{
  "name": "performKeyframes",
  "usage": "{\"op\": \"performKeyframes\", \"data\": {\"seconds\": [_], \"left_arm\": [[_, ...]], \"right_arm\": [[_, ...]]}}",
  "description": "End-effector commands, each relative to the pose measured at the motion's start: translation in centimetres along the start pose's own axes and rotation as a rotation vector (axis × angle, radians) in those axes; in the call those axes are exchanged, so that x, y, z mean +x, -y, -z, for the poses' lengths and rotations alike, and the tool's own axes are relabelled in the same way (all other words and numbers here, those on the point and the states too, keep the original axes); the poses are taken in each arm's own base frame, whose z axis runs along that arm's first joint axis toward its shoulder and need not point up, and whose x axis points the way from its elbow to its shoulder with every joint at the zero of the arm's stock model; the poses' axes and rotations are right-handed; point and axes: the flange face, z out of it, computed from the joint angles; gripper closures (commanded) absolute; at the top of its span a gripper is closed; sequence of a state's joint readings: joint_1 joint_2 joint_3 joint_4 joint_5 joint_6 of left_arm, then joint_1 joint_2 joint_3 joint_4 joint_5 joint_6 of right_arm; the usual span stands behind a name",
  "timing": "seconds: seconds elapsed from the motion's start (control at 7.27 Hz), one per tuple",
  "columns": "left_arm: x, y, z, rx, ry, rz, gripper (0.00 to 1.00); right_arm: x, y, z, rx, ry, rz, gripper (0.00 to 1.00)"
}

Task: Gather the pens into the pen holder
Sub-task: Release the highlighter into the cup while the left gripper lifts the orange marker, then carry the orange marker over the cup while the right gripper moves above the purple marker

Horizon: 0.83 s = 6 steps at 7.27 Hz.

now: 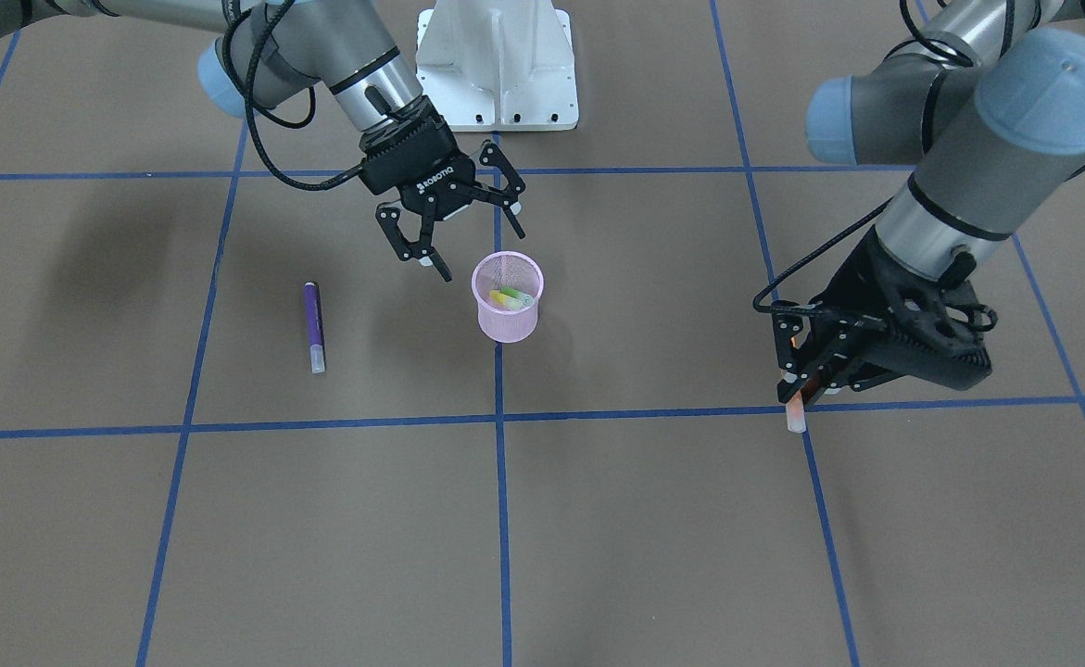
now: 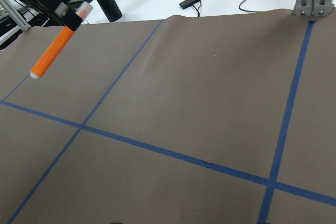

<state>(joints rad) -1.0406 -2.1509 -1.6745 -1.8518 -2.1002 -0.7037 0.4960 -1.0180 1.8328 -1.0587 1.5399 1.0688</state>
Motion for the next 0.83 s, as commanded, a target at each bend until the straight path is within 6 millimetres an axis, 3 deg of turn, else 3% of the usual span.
{"op": "performKeyframes", "data": {"seconds": [0.0,0.14,0.28,0.41,0.55,0.69], "left_arm": [[0.0,-1.8,4.2,0.201,0.029,0.093,1.00],[0.1,-2.9,4.9,0.308,-0.071,0.175,1.00],[0.3,-4.9,4.6,0.364,-0.163,0.197,1.00],[2.8,-6.2,3.3,0.426,-0.198,0.208,1.00],[7.6,-9.5,0.3,0.512,-0.246,0.230,1.00],[11.5,-12.7,-1.4,0.571,-0.300,0.241,1.00]], "right_arm": [[5.1,4.4,1.8,-0.209,-0.125,-0.168,0.00],[8.3,6.5,2.9,-0.323,-0.164,-0.242,0.00],[11.0,7.0,3.3,-0.390,-0.218,-0.301,0.00],[13.1,6.3,3.0,-0.420,-0.275,-0.333,0.00],[15.3,6.4,2.6,-0.442,-0.354,-0.371,0.00],[16.5,6.3,2.2,-0.470,-0.387,-0.401,0.00]]}}
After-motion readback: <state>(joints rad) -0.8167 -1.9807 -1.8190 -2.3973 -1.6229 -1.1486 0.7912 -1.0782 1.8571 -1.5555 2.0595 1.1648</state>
